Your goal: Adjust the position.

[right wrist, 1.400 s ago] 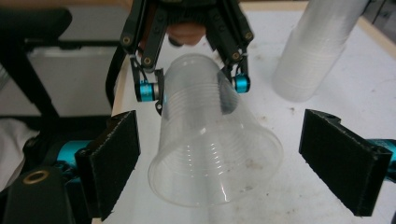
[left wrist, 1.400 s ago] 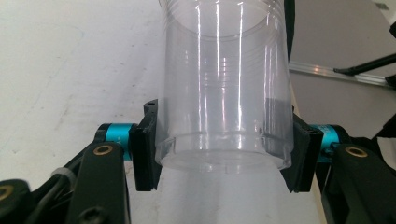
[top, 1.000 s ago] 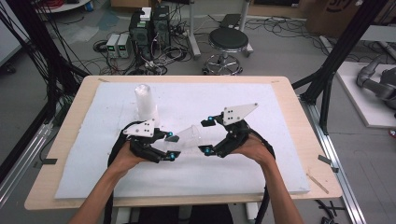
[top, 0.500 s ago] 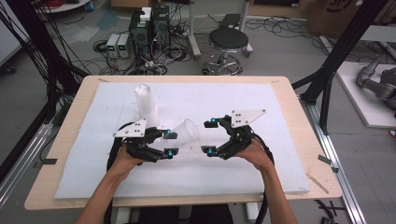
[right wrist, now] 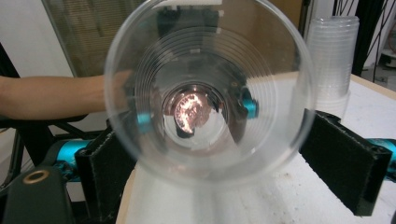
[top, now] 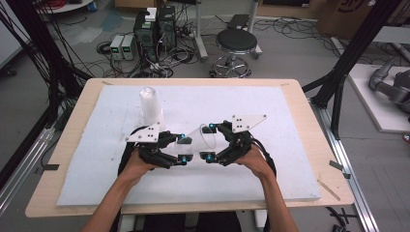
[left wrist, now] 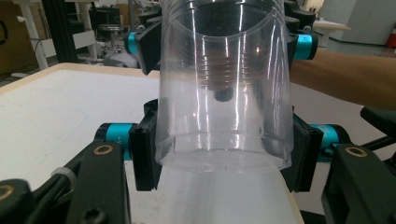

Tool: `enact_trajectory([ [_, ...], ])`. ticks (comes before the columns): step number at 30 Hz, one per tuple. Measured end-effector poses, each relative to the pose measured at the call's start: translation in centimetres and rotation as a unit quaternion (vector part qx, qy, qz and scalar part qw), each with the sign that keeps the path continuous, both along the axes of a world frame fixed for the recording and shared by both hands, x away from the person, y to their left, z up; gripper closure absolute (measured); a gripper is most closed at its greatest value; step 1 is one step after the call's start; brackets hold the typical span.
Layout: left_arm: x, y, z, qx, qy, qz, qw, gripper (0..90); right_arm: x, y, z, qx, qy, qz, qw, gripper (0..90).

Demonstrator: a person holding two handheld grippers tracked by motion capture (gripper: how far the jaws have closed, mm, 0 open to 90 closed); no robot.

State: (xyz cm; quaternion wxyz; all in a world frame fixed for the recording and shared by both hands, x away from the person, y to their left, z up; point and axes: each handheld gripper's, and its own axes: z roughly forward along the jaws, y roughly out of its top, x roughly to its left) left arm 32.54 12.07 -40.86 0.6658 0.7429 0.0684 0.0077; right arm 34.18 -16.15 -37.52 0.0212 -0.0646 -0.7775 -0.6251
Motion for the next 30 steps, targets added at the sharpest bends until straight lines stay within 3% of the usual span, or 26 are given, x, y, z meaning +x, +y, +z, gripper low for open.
enact_trajectory([
  [12,-0.06,-0.49,0.08,0.007,-0.002,-0.007,0.9999,41.6,0.02,0.74,-0.08,0.022,0.003,0.01,0.9997,15.6],
  [17,0.0,-0.42,0.06,0.01,0.0,-0.007,0.9999,41.7,-0.04,0.71,0.05,0.035,-0.005,0.022,0.9991,29.0],
  [26,-0.05,-0.48,0.06,0.015,-0.001,-0.009,0.9998,38.8,-0.17,0.75,0.11,0.038,-0.015,0.023,0.9989,33.5],
  [27,-0.1,-0.64,0.07,0.017,0.003,0.006,0.9998,38.8,-0.19,0.75,0.12,0.037,-0.015,0.023,0.999,33.6],
  [28,-0.13,-0.7,0.09,0.022,0.005,0.015,0.9996,16.2,-0.22,0.77,0.11,0.033,-0.018,0.02,0.9991,33.8],
  [30,-0.18,-0.6,0.13,0.025,0.006,0.023,0.9994,5.8,-0.18,0.76,0.08,0.032,-0.016,0.017,0.9992,33.8],
])
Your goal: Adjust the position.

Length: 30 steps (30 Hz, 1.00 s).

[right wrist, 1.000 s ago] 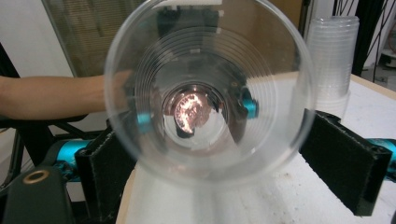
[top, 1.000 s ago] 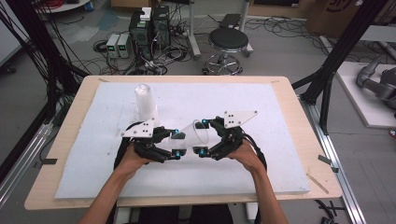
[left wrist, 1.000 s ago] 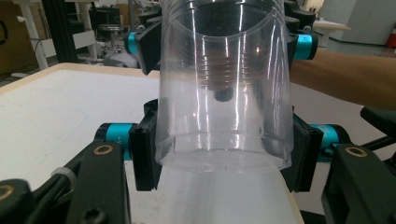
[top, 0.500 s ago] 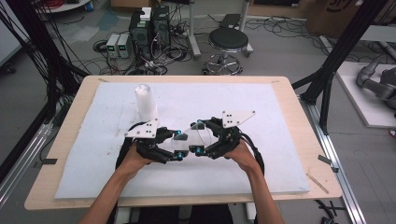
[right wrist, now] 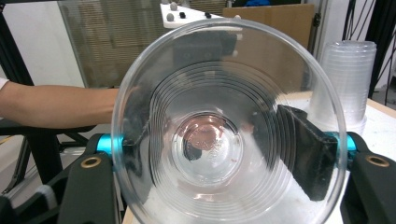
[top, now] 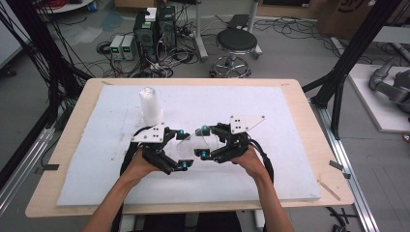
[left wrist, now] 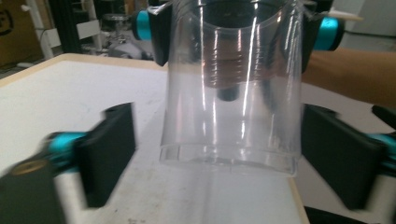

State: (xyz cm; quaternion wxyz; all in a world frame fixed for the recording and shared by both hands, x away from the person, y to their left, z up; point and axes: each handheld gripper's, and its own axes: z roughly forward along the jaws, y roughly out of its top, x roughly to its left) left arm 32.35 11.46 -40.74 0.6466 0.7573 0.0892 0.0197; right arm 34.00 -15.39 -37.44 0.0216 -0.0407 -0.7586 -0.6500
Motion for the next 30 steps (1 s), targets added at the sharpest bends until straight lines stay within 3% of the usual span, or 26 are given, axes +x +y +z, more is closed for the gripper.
enact_trajectory([
  [4,-0.2,0.3,0.1,0.014,-0.001,0.005,0.9999,5.8,0.1,-0.1,-0.1,-0.011,0.001,-0.008,0.9999,33.5],
  [6,-0.3,0.7,0.2,0.042,0.001,0.017,0.999,5.8,0.1,-0.2,-0.1,-0.018,0.002,-0.014,0.9997,33.4],
  [8,-0.5,1.3,0.2,0.081,0.01,0.032,0.9962,5.7,0.1,-0.4,0.0,-0.025,-0.001,-0.024,0.9994,33.3],
  [9,-0.6,1.8,0.1,0.088,0.016,0.04,0.9952,5.8,0.2,-0.4,0.1,-0.038,-0.003,-0.033,0.9987,33.0],
  [13,-1.0,4.0,-0.6,0.106,0.032,0.08,0.9906,5.8,0.5,-0.5,0.3,-0.097,0.002,-0.069,0.9929,32.9],
  [17,-1.5,6.4,-1.7,0.123,0.048,0.115,0.9845,5.8,0.9,-0.4,0.6,-0.137,0.014,-0.097,0.9857,33.3],
  [20,-2.0,8.2,-2.6,0.125,0.054,0.148,0.9796,5.8,1.3,-0.3,1.0,-0.18,0.023,-0.12,0.976,33.6],
  [22,-2.2,9.3,-3.1,0.132,0.055,0.17,0.975,5.8,1.6,-0.3,1.2,-0.203,0.026,-0.138,0.9691,33.9],
  [27,-2.6,11.2,-4.0,0.127,0.054,0.224,0.9649,5.8,2.4,0.1,1.7,-0.264,0.03,-0.17,0.9488,34.1],
  [30,-2.7,11.9,-4.7,0.127,0.054,0.256,0.9567,5.8,2.8,0.3,1.8,-0.297,0.029,-0.191,0.935,34.3],
])
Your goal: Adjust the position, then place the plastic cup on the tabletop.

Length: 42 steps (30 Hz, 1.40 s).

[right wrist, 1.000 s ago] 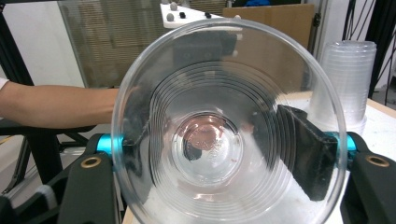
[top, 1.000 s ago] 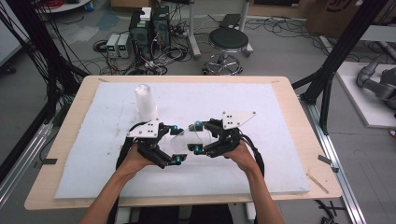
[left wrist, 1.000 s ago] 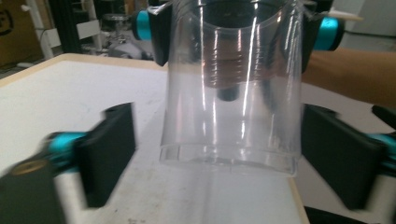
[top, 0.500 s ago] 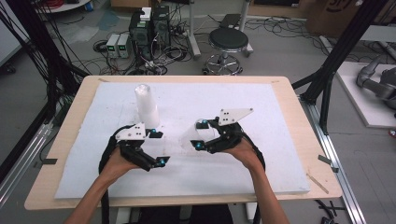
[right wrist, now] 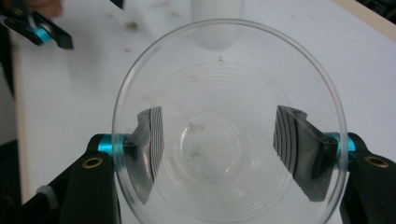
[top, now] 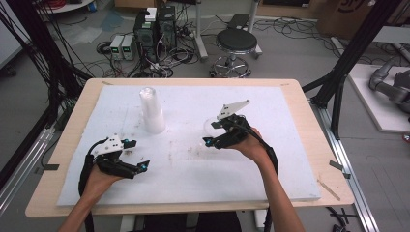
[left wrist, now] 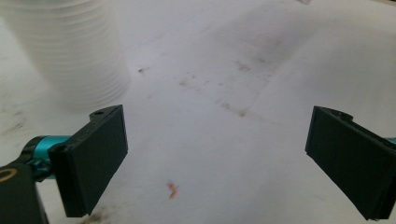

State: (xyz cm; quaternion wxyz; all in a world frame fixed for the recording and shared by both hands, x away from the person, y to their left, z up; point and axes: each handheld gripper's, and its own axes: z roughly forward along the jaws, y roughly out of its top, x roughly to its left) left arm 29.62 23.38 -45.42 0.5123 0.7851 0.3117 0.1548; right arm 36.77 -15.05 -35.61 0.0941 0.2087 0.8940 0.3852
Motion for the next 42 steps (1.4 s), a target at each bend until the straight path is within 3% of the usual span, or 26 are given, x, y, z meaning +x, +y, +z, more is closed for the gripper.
enact_trajectory([
  [3,-0.1,0.6,-0.6,-0.012,0.0,0.025,0.9996,5.8,0.3,0.2,0.0,-0.028,-0.001,-0.018,0.9994,34.4],
  [6,-0.1,1.1,-0.8,-0.012,-0.002,0.029,0.9995,5.8,0.4,0.2,0.0,-0.038,0.0,-0.029,0.9988,34.7],
  [11,-0.1,1.6,-1.3,-0.028,0.001,0.034,0.999,5.8,0.5,0.2,-0.1,-0.041,0.006,-0.028,0.9988,34.9],
  [15,-0.2,1.8,-1.2,-0.043,-0.009,0.038,0.9983,5.8,0.7,0.3,-0.1,-0.041,0.004,-0.03,0.9987,34.9],
  [28,-0.4,2.0,-1.5,-0.049,-0.016,0.047,0.9976,5.8,1.2,0.4,-0.4,-0.047,0.006,-0.042,0.998,34.9],
  [31,-0.4,2.1,-1.7,-0.056,-0.017,0.053,0.9969,5.8,1.4,0.6,-0.6,-0.055,0.01,-0.048,0.9973,34.9],
  [35,-0.5,2.5,-1.8,-0.081,-0.018,0.071,0.9941,5.8,1.9,1.0,-1.0,-0.064,0.012,-0.057,0.9962,35.0],
  [42,-0.5,2.7,-1.8,-0.084,-0.017,0.069,0.994,5.8,2.9,2.4,-1.9,-0.09,0.019,-0.074,0.993,35.0],
])
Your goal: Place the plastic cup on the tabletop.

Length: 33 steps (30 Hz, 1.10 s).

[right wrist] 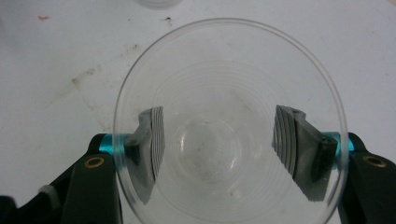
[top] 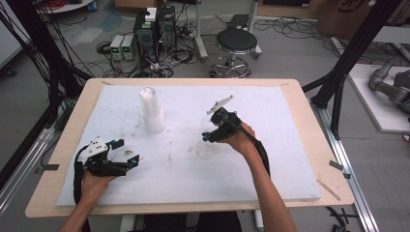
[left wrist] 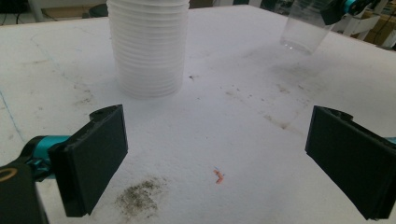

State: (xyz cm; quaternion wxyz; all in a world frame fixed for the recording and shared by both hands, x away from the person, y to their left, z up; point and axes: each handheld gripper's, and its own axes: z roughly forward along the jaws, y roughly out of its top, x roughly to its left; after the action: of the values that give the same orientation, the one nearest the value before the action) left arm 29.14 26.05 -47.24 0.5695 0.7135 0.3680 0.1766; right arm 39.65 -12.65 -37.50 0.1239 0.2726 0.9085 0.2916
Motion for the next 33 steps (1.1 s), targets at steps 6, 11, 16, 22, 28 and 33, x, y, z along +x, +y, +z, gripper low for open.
enact_trajectory([
  [6,0.1,0.1,0.0,-0.008,0.007,0.002,0.9999,5.8,0.8,1.8,-1.1,-0.021,0.015,0.0,0.9997,35.0],
  [11,0.2,0.2,-0.1,-0.011,0.009,-0.001,0.9999,5.8,1.6,2.9,-2.3,-0.047,0.026,-0.006,0.9985,34.5],
  [16,0.2,0.2,-0.1,-0.012,0.013,0.0,0.9998,5.8,1.8,3.0,-2.4,-0.04,0.028,-0.013,0.9988,34.6],
  [22,0.2,0.2,-0.1,-0.011,0.012,0.0,0.9999,5.8,1.6,2.5,-2.7,-0.025,0.023,-0.015,0.9993,32.1],
  [28,0.3,0.2,-0.1,-0.012,0.014,0.001,0.9998,5.8,1.3,2.4,-3.6,-0.028,0.009,0.0,0.9996,14.2],
  [33,0.2,0.1,-0.1,-0.008,0.012,-0.001,0.9999,5.8,0.7,1.6,-3.5,-0.009,-0.003,-0.005,0.9999,14.0],
])
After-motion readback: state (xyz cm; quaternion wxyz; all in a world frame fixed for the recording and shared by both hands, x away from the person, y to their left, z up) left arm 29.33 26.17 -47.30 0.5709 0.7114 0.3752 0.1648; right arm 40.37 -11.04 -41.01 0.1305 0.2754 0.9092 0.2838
